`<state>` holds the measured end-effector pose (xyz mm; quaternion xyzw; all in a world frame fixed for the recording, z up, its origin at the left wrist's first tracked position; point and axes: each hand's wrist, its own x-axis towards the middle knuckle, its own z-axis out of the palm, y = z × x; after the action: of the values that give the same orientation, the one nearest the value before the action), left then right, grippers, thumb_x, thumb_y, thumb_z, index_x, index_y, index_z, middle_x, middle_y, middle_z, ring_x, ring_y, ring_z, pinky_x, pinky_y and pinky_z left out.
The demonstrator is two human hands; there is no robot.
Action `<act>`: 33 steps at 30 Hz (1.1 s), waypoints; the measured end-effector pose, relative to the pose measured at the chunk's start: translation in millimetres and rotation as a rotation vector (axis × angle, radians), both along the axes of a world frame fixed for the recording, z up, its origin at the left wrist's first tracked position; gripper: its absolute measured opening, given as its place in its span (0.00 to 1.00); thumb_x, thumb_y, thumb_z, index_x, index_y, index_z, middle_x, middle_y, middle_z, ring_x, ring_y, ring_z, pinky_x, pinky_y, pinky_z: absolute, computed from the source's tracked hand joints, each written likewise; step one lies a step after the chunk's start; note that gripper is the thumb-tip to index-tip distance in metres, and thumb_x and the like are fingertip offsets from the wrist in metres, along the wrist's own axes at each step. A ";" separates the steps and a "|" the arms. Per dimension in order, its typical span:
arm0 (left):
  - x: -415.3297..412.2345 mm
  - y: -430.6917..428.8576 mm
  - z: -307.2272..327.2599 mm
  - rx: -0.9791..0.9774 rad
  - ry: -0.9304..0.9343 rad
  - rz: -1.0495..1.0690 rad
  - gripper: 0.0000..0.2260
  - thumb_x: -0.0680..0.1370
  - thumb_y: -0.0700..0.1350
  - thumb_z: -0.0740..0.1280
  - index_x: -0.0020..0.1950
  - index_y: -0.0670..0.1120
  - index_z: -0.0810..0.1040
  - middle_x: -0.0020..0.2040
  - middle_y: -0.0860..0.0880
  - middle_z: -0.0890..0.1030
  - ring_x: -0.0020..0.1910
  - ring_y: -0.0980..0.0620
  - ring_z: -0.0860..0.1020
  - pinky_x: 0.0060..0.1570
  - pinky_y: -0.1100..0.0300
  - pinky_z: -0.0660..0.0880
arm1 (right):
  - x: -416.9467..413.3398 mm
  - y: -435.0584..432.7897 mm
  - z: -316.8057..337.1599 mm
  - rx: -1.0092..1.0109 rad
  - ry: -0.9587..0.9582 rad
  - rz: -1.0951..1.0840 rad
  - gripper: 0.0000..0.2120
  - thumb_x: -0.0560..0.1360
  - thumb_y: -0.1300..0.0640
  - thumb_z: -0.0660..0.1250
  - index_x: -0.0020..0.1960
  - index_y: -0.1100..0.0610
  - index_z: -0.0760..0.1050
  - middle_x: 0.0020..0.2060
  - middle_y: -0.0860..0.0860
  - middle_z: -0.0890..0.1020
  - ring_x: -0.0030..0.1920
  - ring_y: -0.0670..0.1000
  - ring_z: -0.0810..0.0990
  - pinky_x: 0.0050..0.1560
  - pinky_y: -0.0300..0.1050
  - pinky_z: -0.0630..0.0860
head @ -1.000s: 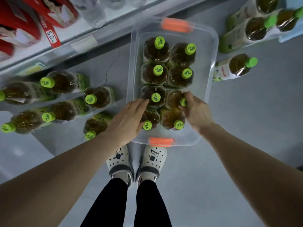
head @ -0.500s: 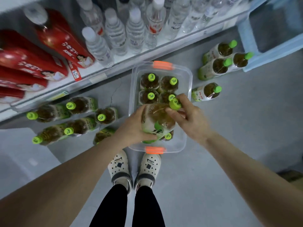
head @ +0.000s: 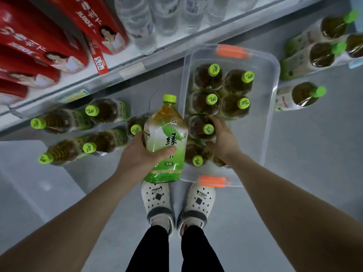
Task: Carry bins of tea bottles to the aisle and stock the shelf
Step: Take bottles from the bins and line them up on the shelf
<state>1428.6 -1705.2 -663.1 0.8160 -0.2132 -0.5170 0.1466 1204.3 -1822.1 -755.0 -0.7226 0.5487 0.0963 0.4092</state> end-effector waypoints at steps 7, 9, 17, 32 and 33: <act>4.8 3.4 -25.8 -0.023 0.028 0.014 0.37 0.57 0.71 0.74 0.61 0.56 0.74 0.54 0.58 0.82 0.52 0.56 0.81 0.55 0.55 0.77 | 3.2 -3.5 -43.6 -0.112 0.051 0.019 0.43 0.65 0.60 0.77 0.76 0.55 0.62 0.70 0.56 0.70 0.67 0.60 0.72 0.62 0.53 0.72; 5.4 1.6 -24.5 -0.017 0.021 0.007 0.39 0.56 0.73 0.71 0.61 0.56 0.73 0.54 0.58 0.82 0.53 0.55 0.81 0.55 0.55 0.77 | 4.8 -4.4 -38.3 -0.139 0.046 0.016 0.42 0.63 0.59 0.79 0.73 0.57 0.65 0.64 0.57 0.74 0.61 0.62 0.75 0.57 0.53 0.74; -4.4 2.5 30.1 0.021 0.024 0.139 0.44 0.57 0.77 0.65 0.67 0.54 0.72 0.59 0.53 0.81 0.58 0.48 0.80 0.62 0.48 0.75 | -0.3 -3.2 65.5 -0.059 -0.030 -0.282 0.36 0.63 0.52 0.81 0.67 0.52 0.69 0.60 0.50 0.74 0.53 0.51 0.75 0.53 0.45 0.72; 12.7 42.0 374.9 -0.269 0.020 0.307 0.34 0.70 0.67 0.71 0.69 0.50 0.69 0.60 0.54 0.79 0.56 0.52 0.78 0.60 0.57 0.73 | -3.7 8.2 458.4 0.141 -0.454 -0.493 0.26 0.65 0.50 0.81 0.60 0.49 0.76 0.51 0.43 0.83 0.49 0.38 0.81 0.54 0.38 0.75; 15.4 48.2 397.8 -0.298 0.006 0.311 0.32 0.70 0.66 0.72 0.67 0.50 0.70 0.60 0.53 0.79 0.56 0.51 0.79 0.61 0.56 0.74 | 1.8 13.5 482.8 0.132 -0.464 -0.461 0.25 0.65 0.49 0.81 0.59 0.48 0.76 0.50 0.43 0.84 0.49 0.39 0.81 0.55 0.39 0.75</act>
<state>1443.9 -1657.0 -265.3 0.8069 -0.1585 -0.4532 0.3441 1206.1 -1808.6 -272.2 -0.5539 0.5826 -0.1305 0.5803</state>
